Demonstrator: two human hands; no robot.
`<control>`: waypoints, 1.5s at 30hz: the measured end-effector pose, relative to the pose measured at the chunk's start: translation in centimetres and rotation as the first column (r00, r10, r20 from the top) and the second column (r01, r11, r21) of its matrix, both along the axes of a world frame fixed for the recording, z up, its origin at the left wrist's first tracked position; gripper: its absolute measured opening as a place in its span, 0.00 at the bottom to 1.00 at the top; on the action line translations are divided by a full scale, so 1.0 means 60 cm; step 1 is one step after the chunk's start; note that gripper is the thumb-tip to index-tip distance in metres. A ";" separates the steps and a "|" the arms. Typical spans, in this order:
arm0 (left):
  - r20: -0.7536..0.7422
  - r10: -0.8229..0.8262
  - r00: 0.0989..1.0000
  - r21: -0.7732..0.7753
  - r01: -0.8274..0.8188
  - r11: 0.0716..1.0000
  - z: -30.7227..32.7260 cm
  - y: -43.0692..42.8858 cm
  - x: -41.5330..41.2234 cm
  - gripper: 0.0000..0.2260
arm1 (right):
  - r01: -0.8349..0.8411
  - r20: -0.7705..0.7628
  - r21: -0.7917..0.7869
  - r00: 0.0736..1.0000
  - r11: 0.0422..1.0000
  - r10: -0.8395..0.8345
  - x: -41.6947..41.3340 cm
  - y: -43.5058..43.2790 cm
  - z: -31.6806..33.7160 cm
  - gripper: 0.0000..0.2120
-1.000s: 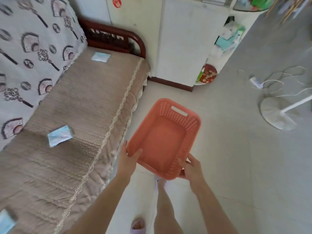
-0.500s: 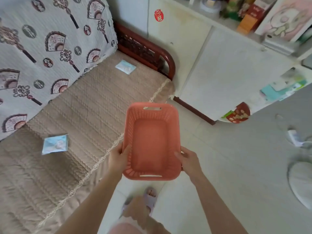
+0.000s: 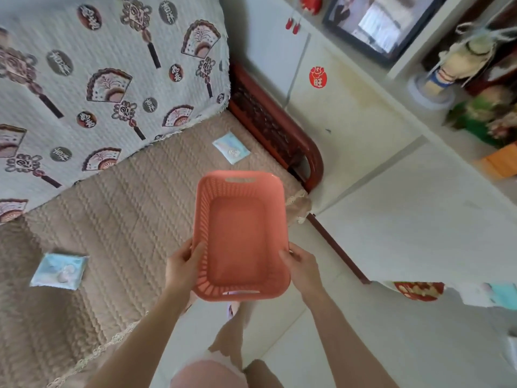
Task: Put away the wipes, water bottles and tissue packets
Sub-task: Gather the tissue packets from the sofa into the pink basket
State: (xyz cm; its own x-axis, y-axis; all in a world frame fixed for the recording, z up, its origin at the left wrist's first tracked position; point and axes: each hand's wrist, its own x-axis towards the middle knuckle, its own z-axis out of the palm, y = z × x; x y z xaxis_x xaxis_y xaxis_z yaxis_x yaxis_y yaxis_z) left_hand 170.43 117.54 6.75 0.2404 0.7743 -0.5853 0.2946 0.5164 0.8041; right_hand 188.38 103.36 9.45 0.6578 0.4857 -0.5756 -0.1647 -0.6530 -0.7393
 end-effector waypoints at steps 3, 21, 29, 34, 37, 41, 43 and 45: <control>0.003 0.082 0.997 -0.030 -0.082 0.996 -0.006 0.055 0.053 0.09 | -0.045 -0.015 -0.038 0.999 0.998 0.045 0.073 0.081 -0.005 0.08; -0.070 0.635 0.769 -0.029 -0.638 0.770 -0.088 0.201 0.193 0.10 | -0.464 -0.225 -0.039 0.867 0.885 0.445 0.281 0.433 -0.127 0.11; -0.152 0.796 0.587 0.054 -0.799 0.599 -0.159 0.242 0.243 0.08 | -0.523 -0.322 -0.056 0.816 0.851 0.480 0.344 0.580 -0.253 0.23; -0.155 0.848 0.507 0.125 -0.841 0.526 -0.194 0.264 0.261 0.12 | -0.468 -0.226 -0.082 0.869 0.880 0.440 0.368 0.651 -0.349 0.25; -0.137 0.866 0.480 0.157 -0.853 0.498 -0.203 0.267 0.268 0.13 | -0.445 -0.149 -0.087 0.891 0.891 0.430 0.384 0.679 -0.398 0.31; -0.154 0.879 0.451 0.188 -0.860 0.474 -0.219 0.263 0.270 0.09 | -0.494 -0.094 -0.187 0.870 0.849 0.485 0.394 0.701 -0.455 0.32; -0.167 0.877 0.450 0.179 -0.861 0.476 -0.229 0.259 0.272 0.08 | -0.500 -0.011 -0.293 0.854 0.815 0.520 0.396 0.705 -0.480 0.33; -0.179 0.877 0.447 0.174 -0.863 0.475 -0.238 0.253 0.272 0.09 | -0.474 0.063 -0.312 0.854 0.823 0.516 0.401 0.709 -0.492 0.30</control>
State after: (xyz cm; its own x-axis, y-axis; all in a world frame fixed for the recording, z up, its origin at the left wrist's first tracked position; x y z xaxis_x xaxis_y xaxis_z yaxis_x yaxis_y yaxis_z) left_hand 186.74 132.74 -7.55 -0.6998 0.5337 -0.4748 -0.1225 0.5651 0.8158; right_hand 212.42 145.92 -20.06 0.4542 0.6034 -0.6554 0.3266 -0.7973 -0.5076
